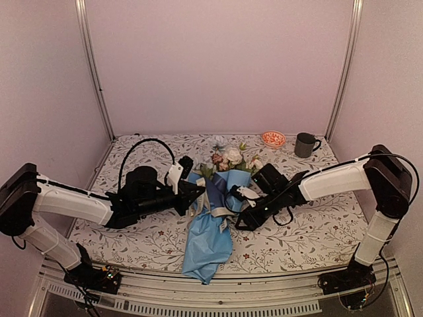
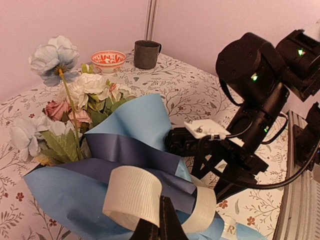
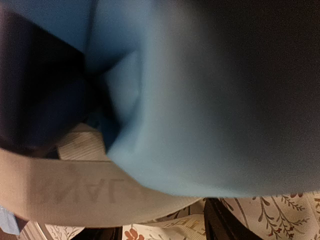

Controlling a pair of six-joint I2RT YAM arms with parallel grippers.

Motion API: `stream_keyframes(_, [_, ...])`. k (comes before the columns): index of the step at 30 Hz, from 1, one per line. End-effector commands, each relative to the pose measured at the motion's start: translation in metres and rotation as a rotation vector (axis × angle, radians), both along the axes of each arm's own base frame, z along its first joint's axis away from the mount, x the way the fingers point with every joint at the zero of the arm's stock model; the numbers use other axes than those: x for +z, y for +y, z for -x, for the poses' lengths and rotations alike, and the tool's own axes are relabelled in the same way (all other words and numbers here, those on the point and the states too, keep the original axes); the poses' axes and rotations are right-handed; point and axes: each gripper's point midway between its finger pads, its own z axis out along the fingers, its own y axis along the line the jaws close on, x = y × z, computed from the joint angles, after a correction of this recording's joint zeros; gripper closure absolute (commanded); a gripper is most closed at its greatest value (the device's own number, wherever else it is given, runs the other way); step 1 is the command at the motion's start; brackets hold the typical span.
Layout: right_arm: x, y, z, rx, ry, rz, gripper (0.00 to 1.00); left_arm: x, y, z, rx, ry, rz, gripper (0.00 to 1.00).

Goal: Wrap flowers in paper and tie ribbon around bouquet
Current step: Cross the half-tied ribbon over the folded bouquet.

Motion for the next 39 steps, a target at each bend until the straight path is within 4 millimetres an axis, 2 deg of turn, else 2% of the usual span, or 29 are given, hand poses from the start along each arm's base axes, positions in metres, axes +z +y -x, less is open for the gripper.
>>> stream_keyframes(1, [-0.024,0.000,0.003,0.035,0.003,0.023,0.56,0.010,-0.008,0.001,-0.009,-0.018,0.026,1.00])
stream_keyframes(5, [-0.023,-0.006,0.004,0.018,-0.013,0.023,0.95,0.010,-0.009,0.003,-0.017,-0.011,0.020,1.00])
stream_keyframes(6, [-0.021,-0.010,0.006,0.013,-0.019,0.025,1.00,0.010,-0.009,0.004,-0.018,-0.011,0.019,1.00])
stream_keyframes(9, [-0.005,-0.018,0.016,0.005,-0.009,0.005,1.00,0.008,-0.010,0.008,-0.030,-0.015,0.011,1.00])
stream_keyframes(11, [0.016,-0.020,0.029,0.023,0.015,-0.038,1.00,0.007,-0.011,0.011,-0.039,-0.025,0.004,1.00])
stream_keyframes(13, [0.056,-0.015,0.045,0.078,0.029,-0.140,1.00,0.008,-0.013,0.015,-0.053,-0.039,-0.002,1.00])
stream_keyframes(15, [0.116,-0.005,0.061,0.159,0.017,-0.294,1.00,0.010,-0.016,0.021,-0.078,-0.067,0.000,1.00])
stream_keyframes(17, [0.181,0.004,0.067,0.214,-0.044,-0.439,1.00,0.010,-0.017,0.028,-0.091,-0.091,-0.004,1.00])
stream_keyframes(19, [0.247,0.011,0.061,0.218,-0.153,-0.568,1.00,0.009,-0.019,0.034,-0.095,-0.108,-0.016,1.00])
stream_keyframes(20, [0.271,0.015,0.055,0.207,-0.203,-0.615,1.00,0.008,-0.021,0.038,-0.104,-0.113,-0.021,1.00])
stream_keyframes(21, [0.293,0.019,0.047,0.188,-0.247,-0.661,1.00,0.007,-0.023,0.043,-0.117,-0.121,-0.023,1.00])
stream_keyframes(23, [0.323,0.030,0.029,0.139,-0.304,-0.740,1.00,0.006,-0.026,0.054,-0.145,-0.134,-0.020,1.00])
stream_keyframes(25, [0.331,0.049,0.011,0.106,-0.296,-0.804,1.00,0.005,-0.027,0.067,-0.173,-0.144,-0.017,1.00])
stream_keyframes(27, [0.348,0.070,0.002,0.105,-0.289,-0.873,1.00,0.005,-0.026,0.076,-0.189,-0.160,-0.015,1.00])
stream_keyframes(29, [0.354,0.094,-0.010,0.087,-0.281,-0.887,1.00,0.008,-0.024,0.085,-0.198,-0.180,-0.009,1.00])
stream_keyframes(33, [0.337,0.143,-0.038,0.059,-0.226,-0.869,1.00,0.007,-0.021,0.096,-0.217,-0.206,-0.008,1.00])
stream_keyframes(35, [0.335,0.161,-0.051,0.049,-0.205,-0.879,1.00,0.008,-0.018,0.100,-0.219,-0.211,0.004,1.00])
stream_keyframes(38, [0.320,0.178,-0.075,0.002,-0.221,-0.850,1.00,0.005,-0.014,0.101,-0.201,-0.202,0.007,1.00])
stream_keyframes(39, [0.321,0.180,-0.083,-0.018,-0.248,-0.846,1.00,0.005,-0.013,0.101,-0.201,-0.201,0.010,1.00])
